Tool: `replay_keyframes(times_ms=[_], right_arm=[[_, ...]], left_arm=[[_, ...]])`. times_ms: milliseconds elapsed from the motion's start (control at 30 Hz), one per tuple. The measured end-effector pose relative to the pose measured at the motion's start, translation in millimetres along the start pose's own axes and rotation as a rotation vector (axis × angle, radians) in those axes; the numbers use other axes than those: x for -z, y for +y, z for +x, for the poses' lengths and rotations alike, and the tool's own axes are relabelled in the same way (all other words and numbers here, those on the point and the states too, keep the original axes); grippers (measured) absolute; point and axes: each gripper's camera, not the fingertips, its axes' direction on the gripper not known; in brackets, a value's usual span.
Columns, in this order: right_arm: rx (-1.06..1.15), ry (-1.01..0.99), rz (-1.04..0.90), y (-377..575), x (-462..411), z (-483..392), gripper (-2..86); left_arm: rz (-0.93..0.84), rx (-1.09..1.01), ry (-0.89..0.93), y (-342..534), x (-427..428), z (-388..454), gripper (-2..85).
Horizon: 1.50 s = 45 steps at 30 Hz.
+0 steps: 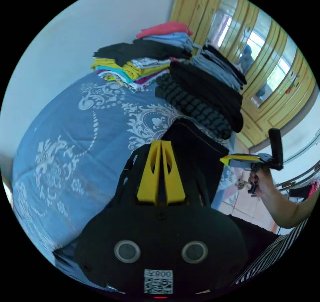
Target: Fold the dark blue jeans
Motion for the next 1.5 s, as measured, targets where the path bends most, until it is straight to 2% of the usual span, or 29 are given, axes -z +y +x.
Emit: replay_keyframes(times_ms=[100, 267, 400, 467, 500, 700, 833, 1000, 1133, 1367, 1433, 1500], right_arm=[[0.160, 0.007, -0.019, -17.6, -8.3, -62.9, 0.0], [0.369, -0.152, -0.124, -58.3, -56.9, -166.7, 0.0], [0.514, -0.315, -0.235, -93.7, -109.9, -265.2, 0.1], [0.582, -0.356, -0.297, -102.7, -135.6, -313.1, 0.1], [0.622, -0.383, -0.346, -105.8, -153.4, -344.7, 0.2], [0.863, -0.484, -0.596, -81.8, -231.1, -495.7, 0.4], [0.985, -0.379, -0.752, -48.8, -266.7, -563.8, 0.2], [0.931, -0.441, -0.763, -57.7, -272.9, -605.5, 0.1], [0.943, -0.409, -0.746, -56.5, -271.8, -648.2, 0.1], [0.916, -0.401, -0.757, -56.9, -271.4, -708.9, 0.2], [0.901, -0.382, -0.787, -57.6, -267.5, -731.2, 0.1], [0.911, -0.366, -0.733, -55.9, -253.1, -749.7, 0.1]], left_arm=[[0.046, 0.144, -0.028, 74.3, 69.8, -41.6, 3.2], [-0.053, 0.577, -0.217, 219.3, 181.7, -148.2, 6.8], [-0.073, 0.743, -0.343, 285.0, 242.2, -204.6, 6.4], [-0.202, 0.791, -0.437, 321.5, 258.2, -226.6, 4.2], [-0.240, 0.821, -0.421, 332.7, 259.3, -230.3, 3.4], [-0.136, 0.766, -0.403, 406.9, 321.8, -220.4, 1.0], [-0.072, 0.756, -0.344, 429.3, 372.4, -237.2, 1.7], [0.005, 0.623, -0.355, 434.3, 421.4, -262.9, 6.1], [-0.155, 0.592, -0.359, 450.6, 429.7, -303.1, 6.3], [-0.031, 0.741, -0.149, 516.9, 492.1, -337.4, 6.1], [-0.004, 0.767, -0.154, 534.4, 518.8, -335.5, 6.2], [0.028, 0.764, -0.187, 556.1, 553.2, -326.1, 6.2]])
